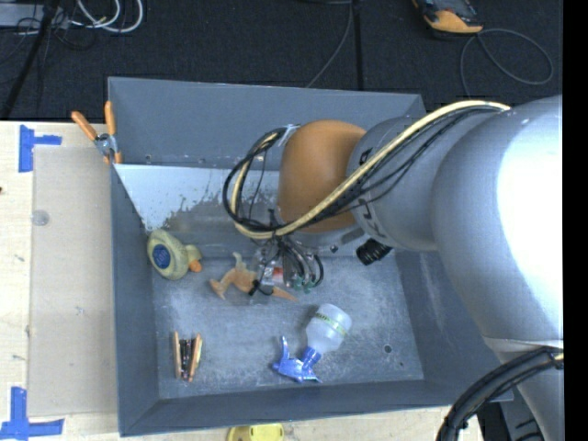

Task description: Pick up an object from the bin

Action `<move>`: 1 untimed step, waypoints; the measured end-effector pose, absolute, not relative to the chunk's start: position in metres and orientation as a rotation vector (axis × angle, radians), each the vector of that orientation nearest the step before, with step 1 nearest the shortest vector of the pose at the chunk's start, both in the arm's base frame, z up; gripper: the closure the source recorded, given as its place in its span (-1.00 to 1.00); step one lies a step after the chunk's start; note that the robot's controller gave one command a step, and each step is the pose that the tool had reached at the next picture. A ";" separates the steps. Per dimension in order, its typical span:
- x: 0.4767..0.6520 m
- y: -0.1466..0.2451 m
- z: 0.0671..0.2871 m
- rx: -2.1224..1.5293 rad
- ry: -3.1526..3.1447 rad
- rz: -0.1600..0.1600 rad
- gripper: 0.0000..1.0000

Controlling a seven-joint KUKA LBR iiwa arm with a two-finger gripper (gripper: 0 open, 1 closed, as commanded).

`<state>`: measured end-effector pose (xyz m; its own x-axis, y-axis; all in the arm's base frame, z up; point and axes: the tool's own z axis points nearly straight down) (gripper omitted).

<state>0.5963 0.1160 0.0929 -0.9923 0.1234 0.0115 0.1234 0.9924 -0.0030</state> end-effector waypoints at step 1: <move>0.597 0.116 0.118 -0.193 -3.127 0.002 1.00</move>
Offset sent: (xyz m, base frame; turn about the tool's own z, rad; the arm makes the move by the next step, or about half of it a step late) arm -0.0001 -0.0002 0.0022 0.0000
